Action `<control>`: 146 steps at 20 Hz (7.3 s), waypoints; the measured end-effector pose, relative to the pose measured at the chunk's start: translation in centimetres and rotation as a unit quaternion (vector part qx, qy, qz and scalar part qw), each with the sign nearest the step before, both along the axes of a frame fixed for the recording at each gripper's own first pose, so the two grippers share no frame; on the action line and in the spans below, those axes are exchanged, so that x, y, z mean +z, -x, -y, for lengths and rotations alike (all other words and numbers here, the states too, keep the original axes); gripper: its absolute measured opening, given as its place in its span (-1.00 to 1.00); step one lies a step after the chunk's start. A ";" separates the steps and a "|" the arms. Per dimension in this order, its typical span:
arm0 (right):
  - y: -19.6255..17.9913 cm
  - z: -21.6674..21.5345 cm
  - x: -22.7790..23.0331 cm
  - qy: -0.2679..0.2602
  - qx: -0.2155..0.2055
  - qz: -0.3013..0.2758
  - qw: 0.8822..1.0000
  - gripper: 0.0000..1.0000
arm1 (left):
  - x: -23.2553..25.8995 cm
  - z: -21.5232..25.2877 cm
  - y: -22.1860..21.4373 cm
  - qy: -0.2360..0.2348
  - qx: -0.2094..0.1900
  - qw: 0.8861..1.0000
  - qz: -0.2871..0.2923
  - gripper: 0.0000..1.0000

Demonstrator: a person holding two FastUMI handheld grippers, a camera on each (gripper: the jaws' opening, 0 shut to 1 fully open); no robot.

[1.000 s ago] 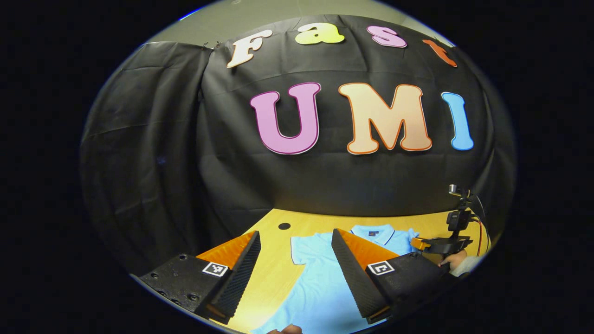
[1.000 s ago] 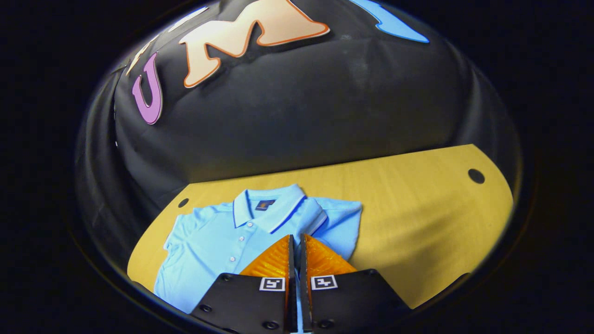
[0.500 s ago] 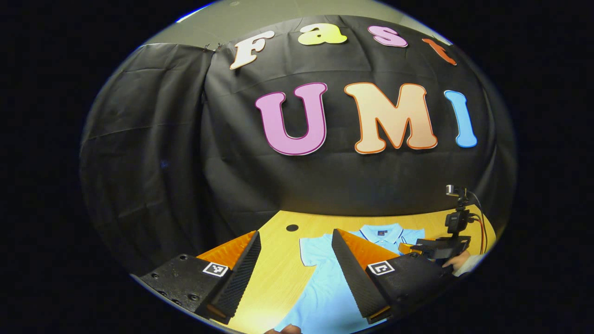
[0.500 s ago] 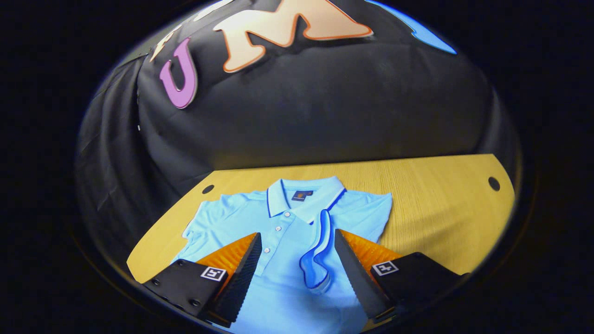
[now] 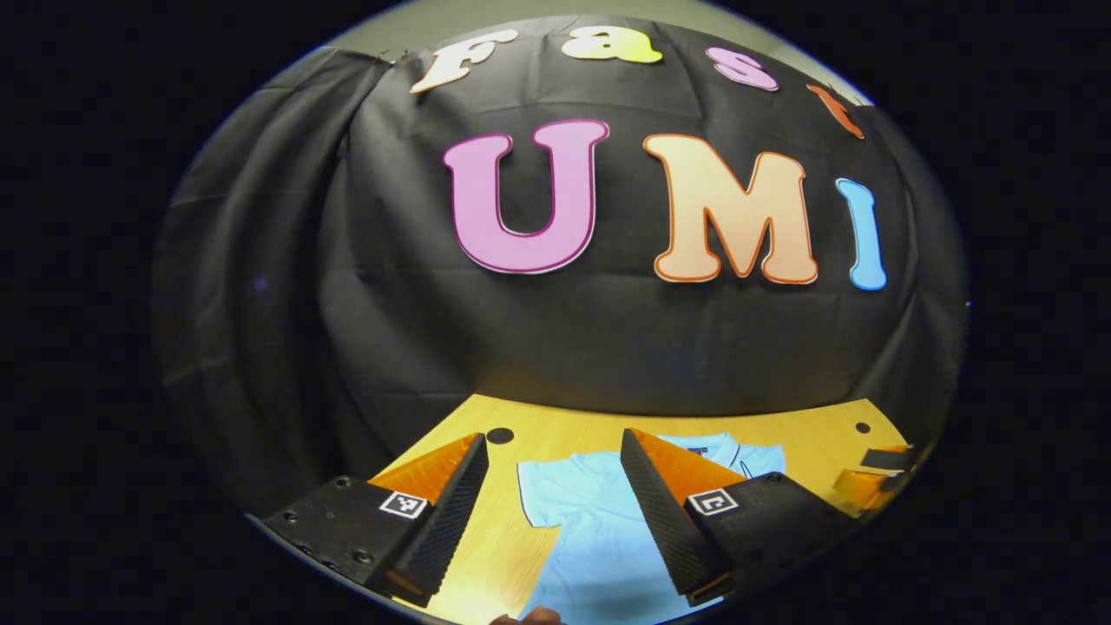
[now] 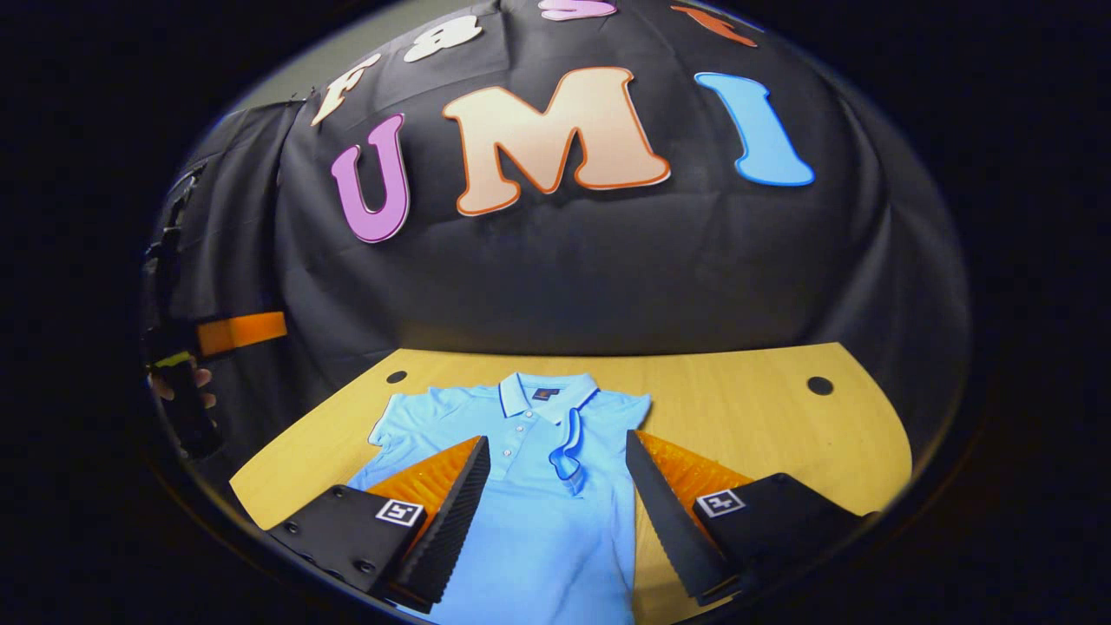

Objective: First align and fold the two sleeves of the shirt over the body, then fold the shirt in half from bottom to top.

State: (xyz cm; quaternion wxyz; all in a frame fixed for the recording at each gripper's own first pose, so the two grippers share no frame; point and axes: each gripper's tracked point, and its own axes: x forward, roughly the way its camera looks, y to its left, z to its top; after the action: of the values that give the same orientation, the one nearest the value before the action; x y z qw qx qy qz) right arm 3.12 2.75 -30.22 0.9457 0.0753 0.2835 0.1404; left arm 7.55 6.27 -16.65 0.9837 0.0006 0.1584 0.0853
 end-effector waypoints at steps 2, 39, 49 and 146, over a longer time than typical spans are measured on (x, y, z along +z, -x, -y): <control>0.9 0.8 1.5 0.000 -0.025 0.006 1.000 0.95 | -2.0 -1.3 -2.0 0.008 -0.007 1.000 -0.017 0.85; 11.9 1.4 -0.2 0.095 -0.132 -0.091 0.982 0.87 | -24.3 -4.4 -10.3 0.072 0.005 0.971 -0.229 -1.00; 11.6 5.2 0.7 0.062 -0.131 -0.076 0.987 0.96 | -17.5 3.3 -11.9 0.075 -0.037 0.981 -0.176 -1.00; 22.1 2.9 0.7 0.012 -0.053 -0.067 0.996 -0.95 | -9.6 5.0 23.3 0.103 -0.179 0.967 -0.148 -1.00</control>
State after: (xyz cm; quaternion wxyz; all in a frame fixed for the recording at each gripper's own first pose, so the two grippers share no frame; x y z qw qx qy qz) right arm -19.00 -0.19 -29.51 0.9314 0.0879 0.3438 0.0811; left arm -15.72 1.23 -26.26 0.9433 -0.0602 0.3076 -0.1097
